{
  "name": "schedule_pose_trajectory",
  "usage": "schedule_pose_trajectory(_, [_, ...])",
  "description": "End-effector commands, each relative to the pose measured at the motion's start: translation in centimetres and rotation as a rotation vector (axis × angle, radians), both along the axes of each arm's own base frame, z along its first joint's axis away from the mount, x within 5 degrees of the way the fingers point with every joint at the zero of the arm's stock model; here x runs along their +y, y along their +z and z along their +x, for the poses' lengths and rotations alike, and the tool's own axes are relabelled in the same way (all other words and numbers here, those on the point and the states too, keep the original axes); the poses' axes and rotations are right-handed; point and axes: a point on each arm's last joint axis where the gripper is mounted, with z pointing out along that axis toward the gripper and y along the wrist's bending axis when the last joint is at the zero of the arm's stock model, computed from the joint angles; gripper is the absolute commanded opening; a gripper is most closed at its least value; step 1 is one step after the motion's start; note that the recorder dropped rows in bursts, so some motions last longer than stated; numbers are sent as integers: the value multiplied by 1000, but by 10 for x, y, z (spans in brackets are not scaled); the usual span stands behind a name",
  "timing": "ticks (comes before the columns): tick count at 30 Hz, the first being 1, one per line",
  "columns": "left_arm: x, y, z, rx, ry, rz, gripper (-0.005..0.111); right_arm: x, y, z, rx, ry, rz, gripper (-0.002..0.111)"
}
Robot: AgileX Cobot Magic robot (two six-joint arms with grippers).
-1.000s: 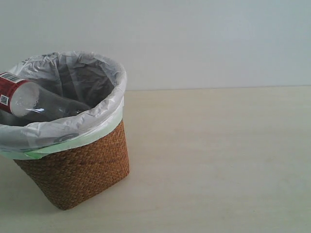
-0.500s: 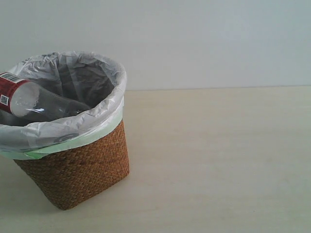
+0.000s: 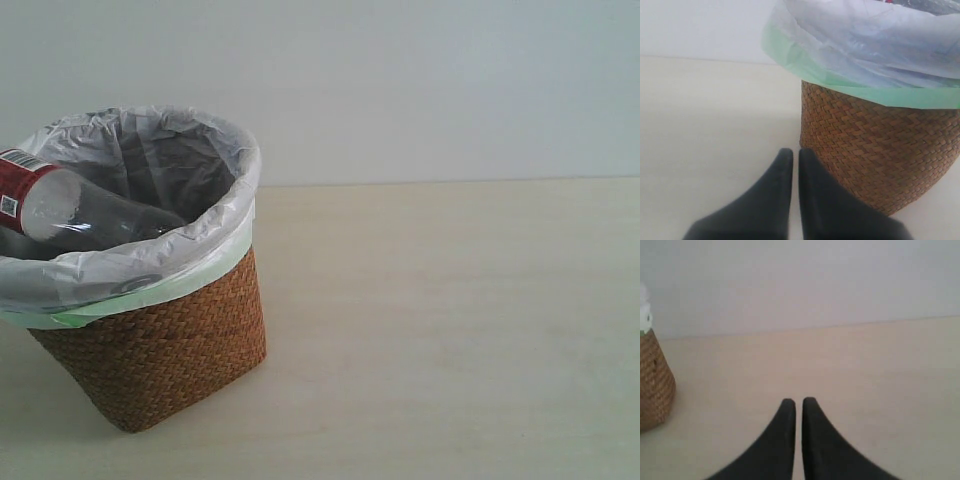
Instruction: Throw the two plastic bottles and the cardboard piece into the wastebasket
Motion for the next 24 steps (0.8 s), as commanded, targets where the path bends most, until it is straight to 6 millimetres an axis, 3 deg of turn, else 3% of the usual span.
schedule_pose_trajectory(1, [0, -1, 0, -2, 2, -2, 4, -2, -5, -1, 33, -14, -91, 1])
schedule_pose_trajectory(14, [0, -1, 0, -2, 2, -2, 4, -3, -12, -2, 111, -18, -81, 1])
schedule_pose_trajectory(19, [0, -1, 0, -2, 2, -2, 4, 2, -12, -3, 73, 65, -205, 1])
schedule_pose_trajectory(24, [0, -1, 0, -2, 2, -2, 4, 4, -12, -4, 104, 60, -108, 1])
